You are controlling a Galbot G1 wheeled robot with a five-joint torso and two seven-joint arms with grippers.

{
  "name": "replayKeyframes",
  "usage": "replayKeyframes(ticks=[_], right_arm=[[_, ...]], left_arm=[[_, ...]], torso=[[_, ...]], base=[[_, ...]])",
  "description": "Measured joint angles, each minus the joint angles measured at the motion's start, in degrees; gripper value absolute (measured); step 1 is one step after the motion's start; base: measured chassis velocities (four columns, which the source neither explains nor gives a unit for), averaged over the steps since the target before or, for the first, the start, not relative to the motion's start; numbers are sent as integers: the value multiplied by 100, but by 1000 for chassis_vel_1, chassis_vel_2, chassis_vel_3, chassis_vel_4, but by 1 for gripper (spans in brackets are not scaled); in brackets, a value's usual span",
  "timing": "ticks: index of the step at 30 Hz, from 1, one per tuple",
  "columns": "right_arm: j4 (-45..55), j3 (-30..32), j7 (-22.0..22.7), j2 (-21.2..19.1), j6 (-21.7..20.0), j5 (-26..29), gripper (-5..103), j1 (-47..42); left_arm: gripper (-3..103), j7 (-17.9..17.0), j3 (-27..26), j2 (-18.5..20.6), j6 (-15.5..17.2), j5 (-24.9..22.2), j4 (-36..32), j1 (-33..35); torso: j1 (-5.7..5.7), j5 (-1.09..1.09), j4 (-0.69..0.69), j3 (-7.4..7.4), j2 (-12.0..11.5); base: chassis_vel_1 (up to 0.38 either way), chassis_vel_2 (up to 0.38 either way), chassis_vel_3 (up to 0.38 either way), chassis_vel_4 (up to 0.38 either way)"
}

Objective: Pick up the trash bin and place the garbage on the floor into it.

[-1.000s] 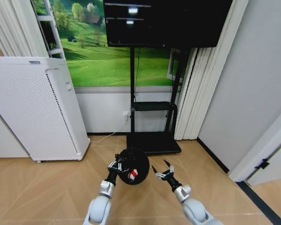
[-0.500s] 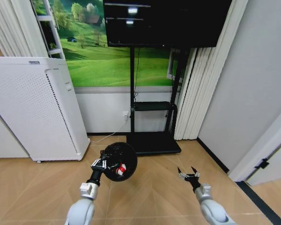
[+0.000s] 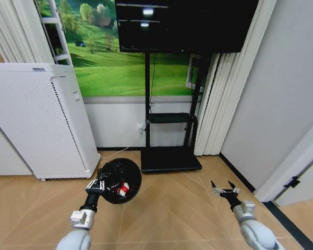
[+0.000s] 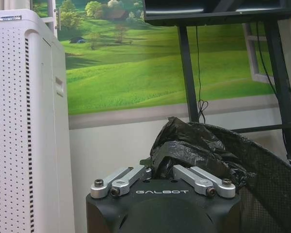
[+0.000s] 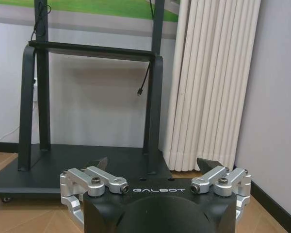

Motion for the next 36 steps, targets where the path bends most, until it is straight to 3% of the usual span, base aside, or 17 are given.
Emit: replayKeyframes(ticks=[25, 36], right_arm=[[49, 28, -139, 39, 139, -9, 100, -27], [44, 21, -136, 40, 144, -14, 100, -22]], left_arm=[[7, -4, -66, -14, -20, -33, -17, 12], [7, -6, -61, -29, -28, -51, 2, 15]], torso=[[0, 1, 0, 1, 0], [0, 2, 1, 1, 0]], base=[[1, 1, -2, -2], [155, 147, -151, -146]])
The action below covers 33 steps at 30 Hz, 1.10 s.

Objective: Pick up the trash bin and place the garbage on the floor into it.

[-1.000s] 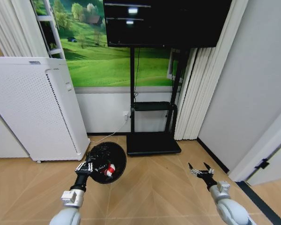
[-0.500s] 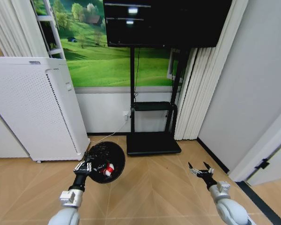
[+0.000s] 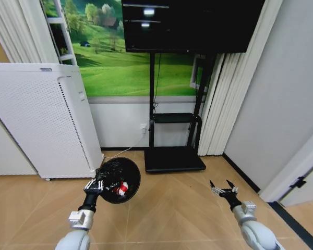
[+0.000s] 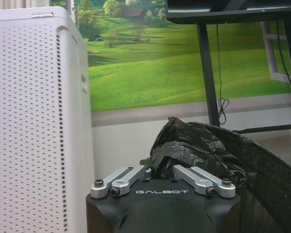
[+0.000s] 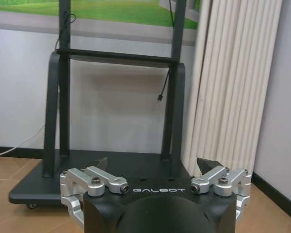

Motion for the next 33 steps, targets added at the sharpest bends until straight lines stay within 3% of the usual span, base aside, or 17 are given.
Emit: replayKeyframes(ticks=[15, 29, 33], right_arm=[[0, -4, 2, 1, 3, -2, 100, 1], [-2, -3, 6, -1, 3, -2, 100, 2], [-2, -3, 5, 0, 2, -2, 100, 1]], left_arm=[[7, -16, -17, -38, -20, 17, -2, 28], [7, 5, -102, -31, -57, -7, 30, 92], [7, -47, -165, 46, 64, -346, 13, 336]], torso=[[0, 0, 2, 0, -1], [1, 0, 0, 0, -1], [-3, -2, -1, -3, 1]], base=[[201, 192, -193, -204], [66, -125, -67, 118], [184, -151, -170, 156]])
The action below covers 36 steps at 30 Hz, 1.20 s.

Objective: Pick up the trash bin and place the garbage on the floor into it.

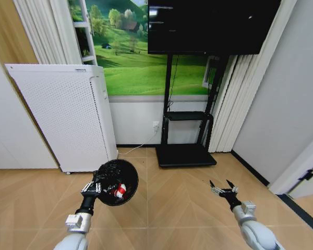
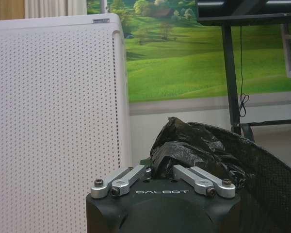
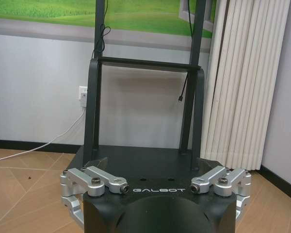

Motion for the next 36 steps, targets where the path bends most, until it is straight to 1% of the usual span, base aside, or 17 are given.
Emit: replayKeyframes(ticks=[2, 3, 5, 12, 18, 19, 20, 23, 27, 33, 34, 36], right_arm=[[0, 0, 0, 0, 0, 0, 100, 0], [0, 0, 0, 0, 0, 0, 100, 0], [0, 0, 0, 0, 0, 0, 100, 0], [0, 0, -1, 0, 0, 0, 100, 1], [0, 0, -1, 0, 0, 0, 100, 1], [0, 0, -2, 0, 0, 0, 100, 1], [0, 0, -2, 0, 0, 0, 100, 1], [0, 0, -2, 0, 0, 0, 100, 1], [0, 0, -2, 0, 0, 0, 100, 1], [0, 0, -2, 0, 0, 0, 100, 1], [0, 0, -2, 0, 0, 0, 100, 1], [0, 0, -2, 0, 0, 0, 100, 1]], left_arm=[[7, -54, -82, 40, 130, -109, 85, 66], [7, -54, -82, 40, 130, -109, 85, 66], [7, -133, -266, 120, 280, -144, 279, 139], [7, -213, -567, 266, 370, -178, 704, 192], [7, -227, -624, 330, 474, -338, 1008, 193], [7, -246, -625, 332, 476, -358, 1205, 174], [7, -246, -625, 332, 476, -358, 1205, 174], [7, -298, -629, 330, 464, -383, 1649, 167], [7, -306, -645, 327, 390, -386, 1881, 138], [7, -296, -657, 322, 320, -397, 1984, 113], [3, -278, -659, 321, 319, -413, 1996, 101], [14, -211, -668, 324, 313, -462, 1993, 93]], torso=[[0, 0, -1, 0, 0], [0, 0, -1, 0, 0], [2, 0, 1, 3, 0], [4, 1, 3, 4, -1], [4, 0, 1, 3, -1], [3, 0, -1, 3, 0], [3, 0, -1, 3, 0], [3, -1, 1, 3, -1], [3, -1, 1, 3, -1], [3, 0, 1, 3, -1], [3, 1, 1, 3, -1], [3, 2, 0, 2, -1]], base=[[62, -90, -77, 99], [62, -90, -39, 56], [-31, 14, 13, -23], [-50, 43, 57, -32], [0, 0, 0, 0], [0, 0, 0, 0], [0, 0, 0, 0], [0, 0, 0, 0], [0, 0, 0, 0], [0, 0, 0, 0], [0, 0, 0, 0], [0, 0, 0, 0]])
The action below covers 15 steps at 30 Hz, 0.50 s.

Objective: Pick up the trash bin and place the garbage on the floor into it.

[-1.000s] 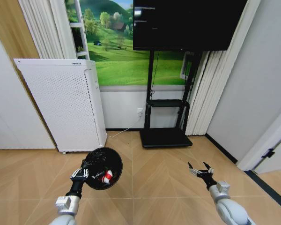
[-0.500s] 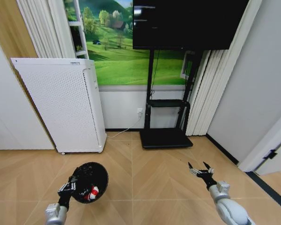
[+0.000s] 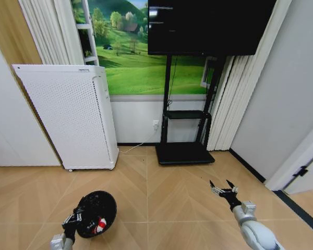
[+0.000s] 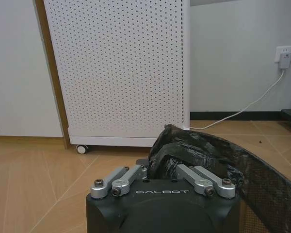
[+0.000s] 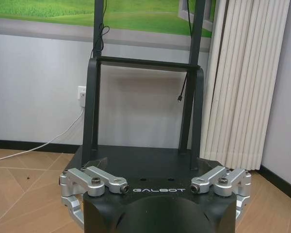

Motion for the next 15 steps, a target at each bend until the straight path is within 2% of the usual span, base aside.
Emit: replayKeyframes(ticks=[1, 3, 4, 6, 7, 9, 10, 13, 14, 15], right_arm=[[0, 0, 0, 0, 0, 0, 100, 0], [0, 0, 0, 0, 0, 0, 100, 0], [0, 0, 0, 0, 0, 0, 100, 0], [0, 0, 0, 0, 0, 0, 100, 0], [0, 0, 0, 0, 0, 0, 100, 0], [0, 0, 0, 0, 0, 0, 100, 0], [0, 0, 0, 0, 0, 0, 100, 0], [0, 0, 0, 0, 0, 0, 100, 0], [0, 0, 0, 0, 0, 0, 100, 0], [0, 0, 0, 0, 0, 0, 100, 0]], left_arm=[[14, 0, 0, 0, 0, 0, 0, 0], [24, 42, -9, 0, -16, -11, -5, 1], [24, 42, -9, 0, -16, -11, -5, 1], [36, 47, -42, -1, -37, -15, 5, -5], [36, 47, -42, -1, -37, -15, 5, -5], [46, 66, -94, 13, -85, -21, 11, -7], [46, 66, -94, 13, -85, -21, 11, -7], [63, 104, -153, 47, -168, -16, 15, -5], [63, 104, -153, 47, -168, -16, 15, -5], [68, 108, -169, 52, -191, -14, 26, -5]], torso=[[0, 0, 0, 0, 0], [0, -1, 0, 0, 0], [0, -1, 0, 0, 0], [0, -1, 0, 0, 0], [0, -1, 0, 0, 0], [0, -1, 0, 0, 0], [0, -1, 0, 0, 0], [0, -1, 0, 0, 0], [0, -1, 0, 0, 0], [0, -1, 0, 0, 0]], base=[[0, 0, 0, 0], [0, 0, 0, 0], [0, 0, 0, 0], [0, 0, 0, 0], [0, 0, 0, 0], [0, 0, 0, 0], [0, 0, 0, 0], [0, 0, 0, 0], [0, 0, 0, 0], [0, 0, 0, 0]])
